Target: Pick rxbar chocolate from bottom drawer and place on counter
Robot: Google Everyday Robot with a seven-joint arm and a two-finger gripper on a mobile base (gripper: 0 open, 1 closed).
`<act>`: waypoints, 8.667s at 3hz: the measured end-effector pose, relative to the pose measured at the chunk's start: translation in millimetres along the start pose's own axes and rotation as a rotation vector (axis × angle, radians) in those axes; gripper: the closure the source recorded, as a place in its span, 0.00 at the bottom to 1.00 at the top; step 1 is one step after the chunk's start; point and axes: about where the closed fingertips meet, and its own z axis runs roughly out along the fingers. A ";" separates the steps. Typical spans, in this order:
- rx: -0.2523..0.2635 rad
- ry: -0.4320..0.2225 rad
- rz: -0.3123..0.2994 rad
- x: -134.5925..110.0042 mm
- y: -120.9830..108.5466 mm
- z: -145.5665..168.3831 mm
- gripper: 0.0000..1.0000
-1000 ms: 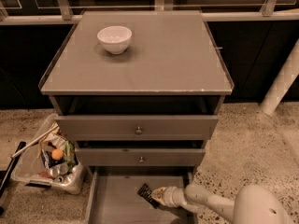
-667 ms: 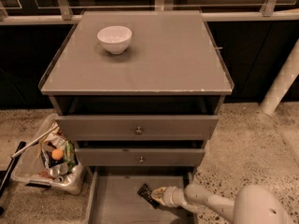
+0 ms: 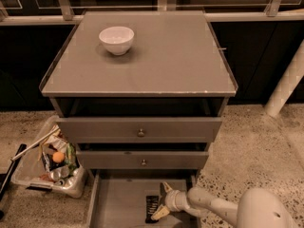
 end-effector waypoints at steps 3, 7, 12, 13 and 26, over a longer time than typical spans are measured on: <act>-0.075 0.033 -0.019 4.2 39.1 8.1 0.00; -0.052 0.064 -0.079 12.3 48.7 35.5 0.18; -0.065 0.060 -0.065 -2.2 52.0 22.7 1.00; -0.074 0.047 -0.067 -7.7 51.9 16.4 1.00; 0.175 0.020 -0.686 -403.4 -22.6 -407.1 1.00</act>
Offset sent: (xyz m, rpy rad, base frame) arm -0.0324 0.0115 -0.0003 -0.0101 0.0416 0.0570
